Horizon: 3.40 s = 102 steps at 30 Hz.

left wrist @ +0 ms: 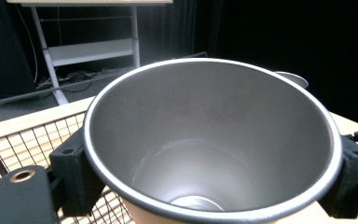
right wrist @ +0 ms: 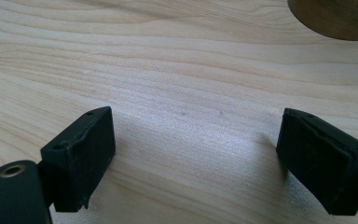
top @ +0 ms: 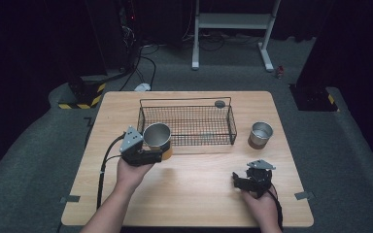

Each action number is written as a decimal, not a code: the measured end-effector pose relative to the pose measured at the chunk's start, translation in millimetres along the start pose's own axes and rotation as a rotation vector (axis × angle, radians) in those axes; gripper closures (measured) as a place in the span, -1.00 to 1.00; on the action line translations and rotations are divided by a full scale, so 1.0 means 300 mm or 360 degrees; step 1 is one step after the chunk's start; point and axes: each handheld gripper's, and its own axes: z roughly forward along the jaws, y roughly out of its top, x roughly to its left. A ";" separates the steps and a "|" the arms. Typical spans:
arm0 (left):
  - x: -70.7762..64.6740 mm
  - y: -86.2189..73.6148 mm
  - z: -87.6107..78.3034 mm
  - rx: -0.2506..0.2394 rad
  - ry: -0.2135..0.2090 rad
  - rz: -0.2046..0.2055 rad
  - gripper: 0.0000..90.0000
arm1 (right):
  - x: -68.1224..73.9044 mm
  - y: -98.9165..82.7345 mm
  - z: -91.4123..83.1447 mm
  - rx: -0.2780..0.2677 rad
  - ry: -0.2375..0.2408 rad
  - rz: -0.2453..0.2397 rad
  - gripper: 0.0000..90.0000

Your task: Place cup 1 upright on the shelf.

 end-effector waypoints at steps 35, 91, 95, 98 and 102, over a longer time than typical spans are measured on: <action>0.082 0.102 0.155 0.0040 0.0091 0.0038 -0.69 | 0.000 0.000 0.000 0.0000 0.0000 -0.0001 -0.75; 0.227 0.000 0.366 0.0251 0.0299 -0.0113 -0.70 | 0.003 -0.001 -0.002 0.0004 0.0005 0.0008 -0.74; 0.231 -0.018 0.373 0.0277 0.0304 -0.0123 -0.70 | 0.003 -0.001 -0.002 0.0004 0.0005 0.0009 -0.74; 0.230 -0.032 0.376 0.0286 0.0313 -0.0105 -0.70 | 0.003 -0.001 -0.002 0.0004 0.0005 0.0008 -0.74; 0.230 -0.046 0.381 0.0306 0.0318 -0.0107 -0.70 | 0.003 -0.001 -0.002 0.0004 0.0005 0.0008 -0.74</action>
